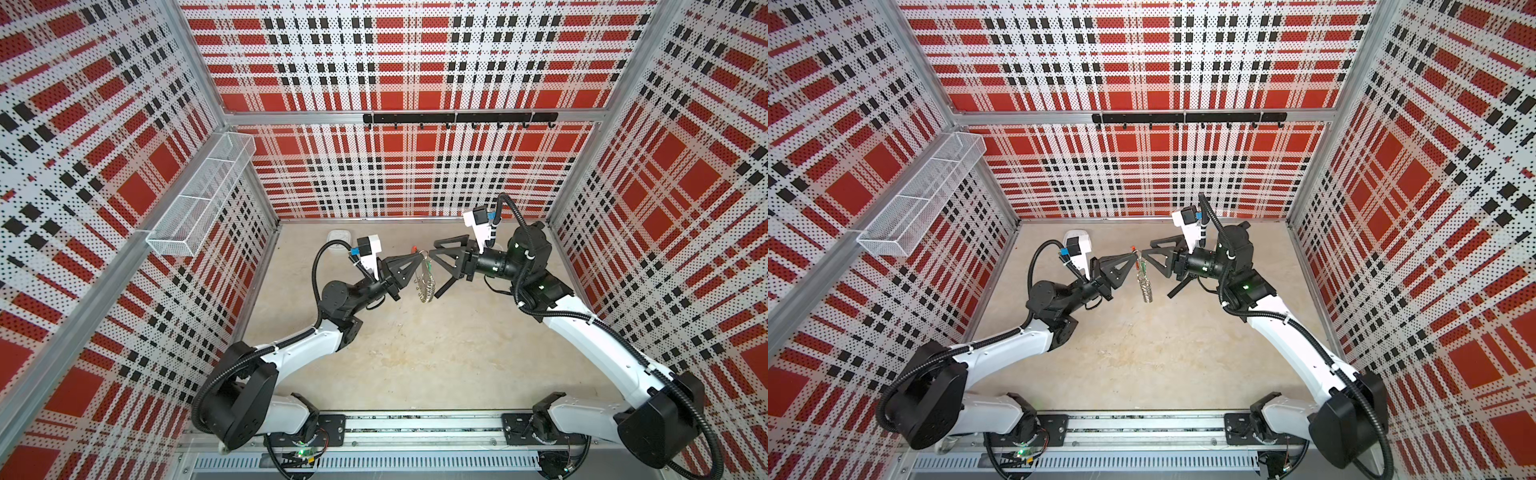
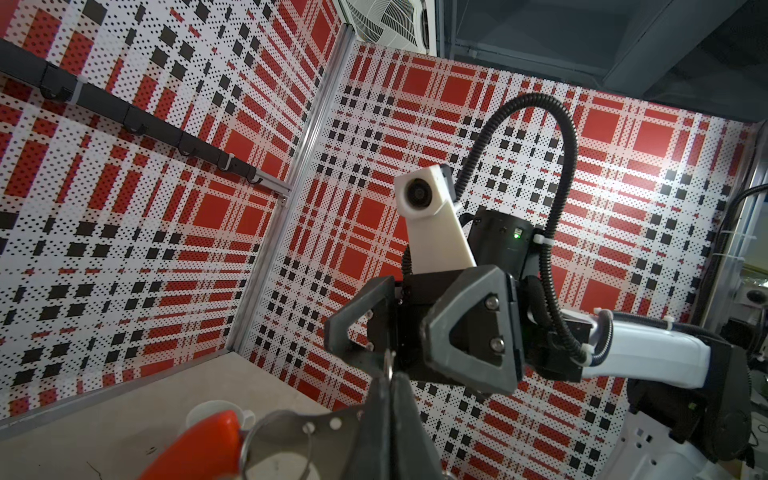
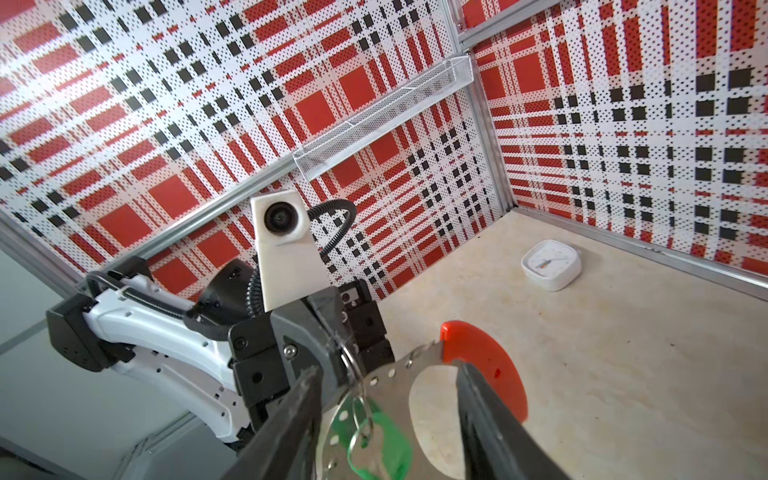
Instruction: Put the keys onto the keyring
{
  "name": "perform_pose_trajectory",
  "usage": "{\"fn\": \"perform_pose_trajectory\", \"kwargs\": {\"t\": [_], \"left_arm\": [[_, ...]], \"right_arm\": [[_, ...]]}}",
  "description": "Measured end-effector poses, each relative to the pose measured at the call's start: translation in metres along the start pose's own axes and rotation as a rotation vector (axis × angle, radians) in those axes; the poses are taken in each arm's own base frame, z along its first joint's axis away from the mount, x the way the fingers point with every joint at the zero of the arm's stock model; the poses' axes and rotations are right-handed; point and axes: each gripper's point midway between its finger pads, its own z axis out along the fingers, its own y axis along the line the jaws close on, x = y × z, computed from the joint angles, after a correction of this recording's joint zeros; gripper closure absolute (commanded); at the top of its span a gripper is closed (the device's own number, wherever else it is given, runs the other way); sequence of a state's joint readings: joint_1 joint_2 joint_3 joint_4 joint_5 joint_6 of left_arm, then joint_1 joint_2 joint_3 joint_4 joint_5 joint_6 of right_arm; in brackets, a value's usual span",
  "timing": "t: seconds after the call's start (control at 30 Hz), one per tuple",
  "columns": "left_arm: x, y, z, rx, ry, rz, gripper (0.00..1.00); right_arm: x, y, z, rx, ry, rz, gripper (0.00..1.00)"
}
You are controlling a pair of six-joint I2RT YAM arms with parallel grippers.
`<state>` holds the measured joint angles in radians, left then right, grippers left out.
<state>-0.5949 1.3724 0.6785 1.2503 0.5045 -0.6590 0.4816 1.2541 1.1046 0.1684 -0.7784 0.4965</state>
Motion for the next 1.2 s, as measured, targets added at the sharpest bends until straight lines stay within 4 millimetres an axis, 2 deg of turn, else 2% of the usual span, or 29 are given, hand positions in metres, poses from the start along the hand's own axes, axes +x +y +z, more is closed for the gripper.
{"fn": "perform_pose_trajectory", "kwargs": {"t": [0.23, 0.57, 0.97, 1.1, 1.2], "left_arm": [[-0.012, -0.007, 0.000, 0.044, -0.070, -0.048, 1.00], [-0.018, -0.009, -0.001, 0.064, -0.107, -0.069, 1.00], [-0.016, -0.004, 0.000, 0.050, -0.114, -0.084, 1.00], [-0.016, -0.004, 0.000, 0.050, -0.114, -0.083, 1.00], [-0.015, -0.002, -0.001, 0.045, -0.109, -0.072, 0.89]], "right_arm": [[-0.003, 0.012, 0.006, -0.055, -0.014, -0.006, 0.61], [0.001, 0.018, 0.015, -0.091, -0.009, 0.004, 0.73], [0.001, 0.021, 0.018, -0.105, -0.011, 0.001, 1.00], [0.001, 0.021, 0.018, -0.104, -0.012, -0.003, 1.00], [0.003, 0.019, 0.018, -0.092, -0.007, -0.013, 1.00]]}}
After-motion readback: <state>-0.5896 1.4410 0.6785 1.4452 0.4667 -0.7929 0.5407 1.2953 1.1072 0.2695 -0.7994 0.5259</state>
